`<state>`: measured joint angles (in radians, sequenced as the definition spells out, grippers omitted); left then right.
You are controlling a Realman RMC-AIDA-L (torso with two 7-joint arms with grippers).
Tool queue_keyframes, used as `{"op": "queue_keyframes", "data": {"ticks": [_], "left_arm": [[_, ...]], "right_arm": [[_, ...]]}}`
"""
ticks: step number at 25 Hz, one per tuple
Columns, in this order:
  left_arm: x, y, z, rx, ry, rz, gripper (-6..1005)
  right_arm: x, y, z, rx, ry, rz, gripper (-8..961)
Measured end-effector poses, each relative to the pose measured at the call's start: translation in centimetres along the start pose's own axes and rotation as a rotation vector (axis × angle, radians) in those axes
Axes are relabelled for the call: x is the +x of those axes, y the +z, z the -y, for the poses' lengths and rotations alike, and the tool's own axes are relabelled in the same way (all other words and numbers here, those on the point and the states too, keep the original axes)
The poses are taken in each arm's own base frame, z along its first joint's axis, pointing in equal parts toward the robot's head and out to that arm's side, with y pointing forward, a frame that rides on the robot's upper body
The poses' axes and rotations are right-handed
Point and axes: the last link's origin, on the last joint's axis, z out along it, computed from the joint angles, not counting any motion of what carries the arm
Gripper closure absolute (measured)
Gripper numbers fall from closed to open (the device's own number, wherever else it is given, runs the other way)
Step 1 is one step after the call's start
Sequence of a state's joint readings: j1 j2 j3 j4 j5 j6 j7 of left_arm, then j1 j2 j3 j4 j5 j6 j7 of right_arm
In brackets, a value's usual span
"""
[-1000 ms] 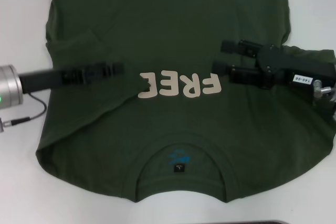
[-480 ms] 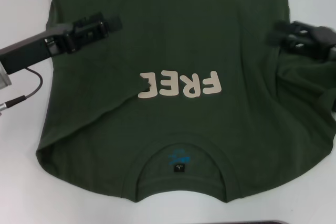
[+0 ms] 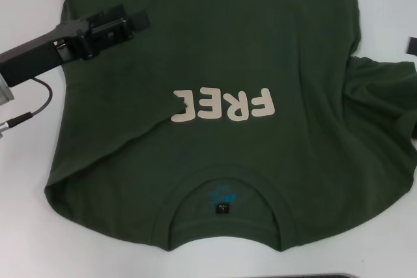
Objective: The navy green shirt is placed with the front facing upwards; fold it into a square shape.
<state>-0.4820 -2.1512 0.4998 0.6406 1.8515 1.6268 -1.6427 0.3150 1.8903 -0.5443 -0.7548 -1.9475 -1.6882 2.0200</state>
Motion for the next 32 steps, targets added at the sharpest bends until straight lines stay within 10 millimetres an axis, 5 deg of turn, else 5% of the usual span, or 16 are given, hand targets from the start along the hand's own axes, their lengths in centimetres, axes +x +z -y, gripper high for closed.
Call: {"op": "queue_keyframes", "data": {"ticks": [9, 32], "left_arm": [[-0.1, 0.2, 0.1, 0.006, 0.042, 0.004, 94], [-0.7, 0.3, 0.2, 0.013, 0.028, 0.018, 94]], "right_arm": [[1.0, -3.0, 2.4, 0.168, 0.136, -0.009, 38], [2.7, 0.7, 4.8, 0.289, 0.178, 0.013, 57]]}}
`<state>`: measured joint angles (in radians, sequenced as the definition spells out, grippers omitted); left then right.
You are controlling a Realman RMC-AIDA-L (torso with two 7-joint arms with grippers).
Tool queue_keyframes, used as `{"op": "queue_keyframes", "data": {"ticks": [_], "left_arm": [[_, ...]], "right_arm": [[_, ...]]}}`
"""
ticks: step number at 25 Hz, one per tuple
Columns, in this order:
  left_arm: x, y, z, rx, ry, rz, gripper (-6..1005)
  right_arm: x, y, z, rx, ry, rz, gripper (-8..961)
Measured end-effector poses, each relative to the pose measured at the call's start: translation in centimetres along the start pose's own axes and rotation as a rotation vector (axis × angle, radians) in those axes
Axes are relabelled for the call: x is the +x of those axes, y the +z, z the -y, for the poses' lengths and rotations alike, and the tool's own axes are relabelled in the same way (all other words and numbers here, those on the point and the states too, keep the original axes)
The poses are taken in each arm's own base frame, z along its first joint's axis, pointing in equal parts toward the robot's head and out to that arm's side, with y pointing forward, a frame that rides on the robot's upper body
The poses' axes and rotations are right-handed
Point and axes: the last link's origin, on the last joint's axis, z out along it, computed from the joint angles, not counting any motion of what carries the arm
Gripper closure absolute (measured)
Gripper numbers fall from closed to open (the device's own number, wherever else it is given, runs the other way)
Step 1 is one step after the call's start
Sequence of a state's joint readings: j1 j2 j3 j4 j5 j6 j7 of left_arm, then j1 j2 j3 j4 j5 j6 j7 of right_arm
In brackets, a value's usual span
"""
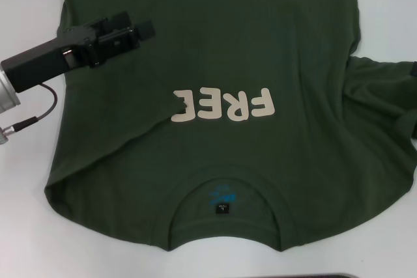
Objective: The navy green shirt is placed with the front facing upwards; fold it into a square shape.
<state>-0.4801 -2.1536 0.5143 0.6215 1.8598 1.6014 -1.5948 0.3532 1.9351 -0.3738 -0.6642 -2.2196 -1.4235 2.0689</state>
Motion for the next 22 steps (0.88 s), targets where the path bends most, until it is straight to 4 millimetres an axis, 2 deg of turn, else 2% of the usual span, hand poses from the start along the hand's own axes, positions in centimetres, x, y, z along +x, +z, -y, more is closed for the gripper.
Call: {"op": "queue_keyframes", "data": {"ticks": [22], "left_arm": [[0.0, 0.1, 0.0, -0.005, 0.001, 0.01, 94]], "right_arm": [[-0.1, 1.7, -0.5, 0.008, -0.025, 0.017, 76]]}}
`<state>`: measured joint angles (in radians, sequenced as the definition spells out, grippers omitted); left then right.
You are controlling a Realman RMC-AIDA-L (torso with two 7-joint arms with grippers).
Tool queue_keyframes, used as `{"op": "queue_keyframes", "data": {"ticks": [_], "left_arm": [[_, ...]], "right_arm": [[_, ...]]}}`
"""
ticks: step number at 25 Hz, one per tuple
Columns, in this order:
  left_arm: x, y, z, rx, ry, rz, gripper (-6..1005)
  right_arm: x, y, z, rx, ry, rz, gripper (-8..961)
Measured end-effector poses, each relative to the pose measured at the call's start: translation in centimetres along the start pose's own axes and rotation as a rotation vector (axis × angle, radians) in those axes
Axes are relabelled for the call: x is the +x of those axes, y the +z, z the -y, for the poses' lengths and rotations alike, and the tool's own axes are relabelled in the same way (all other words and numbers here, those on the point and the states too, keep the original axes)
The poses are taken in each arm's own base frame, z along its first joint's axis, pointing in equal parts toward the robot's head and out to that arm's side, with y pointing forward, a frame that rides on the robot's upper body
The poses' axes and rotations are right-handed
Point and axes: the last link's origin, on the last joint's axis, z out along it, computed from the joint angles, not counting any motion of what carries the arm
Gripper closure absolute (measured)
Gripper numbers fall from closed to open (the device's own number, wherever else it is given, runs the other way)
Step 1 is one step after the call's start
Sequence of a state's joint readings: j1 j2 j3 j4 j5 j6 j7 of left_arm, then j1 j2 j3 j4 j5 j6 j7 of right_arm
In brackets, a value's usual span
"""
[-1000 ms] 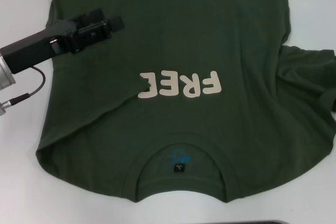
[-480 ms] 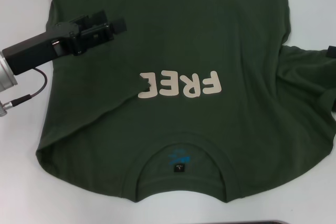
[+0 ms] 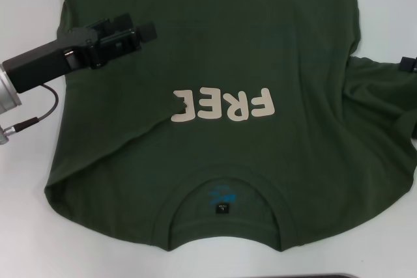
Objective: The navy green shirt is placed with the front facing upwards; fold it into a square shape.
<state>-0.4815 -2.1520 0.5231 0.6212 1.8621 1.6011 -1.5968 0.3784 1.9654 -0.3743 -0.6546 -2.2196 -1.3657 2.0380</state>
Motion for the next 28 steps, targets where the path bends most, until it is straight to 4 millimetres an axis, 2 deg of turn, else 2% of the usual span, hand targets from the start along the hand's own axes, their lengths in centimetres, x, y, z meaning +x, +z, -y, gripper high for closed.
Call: {"op": "queue_keyframes", "data": {"ticks": [1, 11, 22, 25, 28], "left_arm": [[0.0, 0.0, 0.0, 0.0, 0.0, 0.0, 94], [-0.1, -0.2, 0.1, 0.008, -0.003, -0.003, 94], [-0.1, -0.2, 0.2, 0.015, -0.005, -0.003, 95], [-0.1, -0.2, 0.2, 0.015, -0.004, -0.002, 95], [-0.1, -0.1, 0.2, 0.015, -0.003, -0.002, 95]], "right_arm": [[0.1, 0.1, 0.0, 0.0, 0.001, -0.001, 77], [0.5, 0.9, 0.2, 0.017, 0.008, -0.019, 303], [0.4, 0.5, 0.4, 0.02, 0.014, -0.01, 768], [0.4, 0.2, 0.6, 0.025, 0.019, 0.0, 943], [0.2, -0.3, 0.8, 0.024, 0.029, 0.018, 943]]}}
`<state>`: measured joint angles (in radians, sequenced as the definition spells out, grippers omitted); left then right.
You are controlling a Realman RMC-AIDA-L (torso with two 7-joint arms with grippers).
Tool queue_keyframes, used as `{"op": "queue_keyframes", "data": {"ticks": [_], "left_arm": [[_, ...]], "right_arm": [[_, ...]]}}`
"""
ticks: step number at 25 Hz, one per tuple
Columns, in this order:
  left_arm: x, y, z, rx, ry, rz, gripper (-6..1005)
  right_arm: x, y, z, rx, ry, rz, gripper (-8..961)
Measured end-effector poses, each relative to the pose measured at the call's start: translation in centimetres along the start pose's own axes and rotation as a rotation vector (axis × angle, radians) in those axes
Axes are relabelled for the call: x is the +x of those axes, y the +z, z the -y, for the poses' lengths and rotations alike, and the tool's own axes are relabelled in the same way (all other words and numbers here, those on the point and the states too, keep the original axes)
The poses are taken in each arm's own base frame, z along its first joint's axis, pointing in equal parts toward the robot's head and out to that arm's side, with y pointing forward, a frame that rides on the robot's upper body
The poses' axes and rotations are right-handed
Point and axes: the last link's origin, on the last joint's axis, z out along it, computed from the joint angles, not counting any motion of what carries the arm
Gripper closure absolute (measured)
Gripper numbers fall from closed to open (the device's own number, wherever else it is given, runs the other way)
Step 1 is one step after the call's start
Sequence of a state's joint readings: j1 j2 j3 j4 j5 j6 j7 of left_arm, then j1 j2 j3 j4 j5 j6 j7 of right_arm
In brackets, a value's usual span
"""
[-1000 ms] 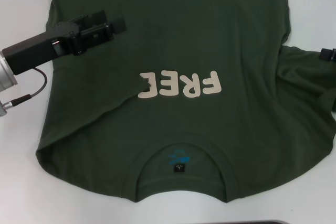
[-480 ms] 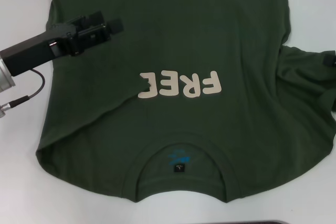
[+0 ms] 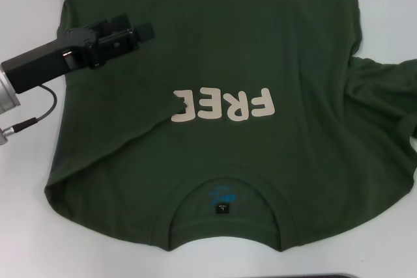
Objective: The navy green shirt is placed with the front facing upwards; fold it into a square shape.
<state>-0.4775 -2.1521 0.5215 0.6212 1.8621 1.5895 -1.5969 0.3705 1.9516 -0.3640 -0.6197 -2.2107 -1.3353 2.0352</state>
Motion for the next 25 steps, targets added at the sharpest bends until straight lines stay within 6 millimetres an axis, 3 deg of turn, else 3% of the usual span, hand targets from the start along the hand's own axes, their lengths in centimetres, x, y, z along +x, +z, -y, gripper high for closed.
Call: {"op": "queue_keyframes", "data": {"ticks": [14, 25], "left_arm": [[-0.2, 0.0, -0.1, -0.007, -0.013, 0.0, 95], [-0.3, 0.0, -0.2, -0.011, -0.015, 0.0, 95]], "right_arm": [[-1.7, -1.5, -0.4, -0.043, -0.002, 0.045, 943], [-1.1, -2.6, 0.6, -0.02, 0.037, 0.07, 942]]}}
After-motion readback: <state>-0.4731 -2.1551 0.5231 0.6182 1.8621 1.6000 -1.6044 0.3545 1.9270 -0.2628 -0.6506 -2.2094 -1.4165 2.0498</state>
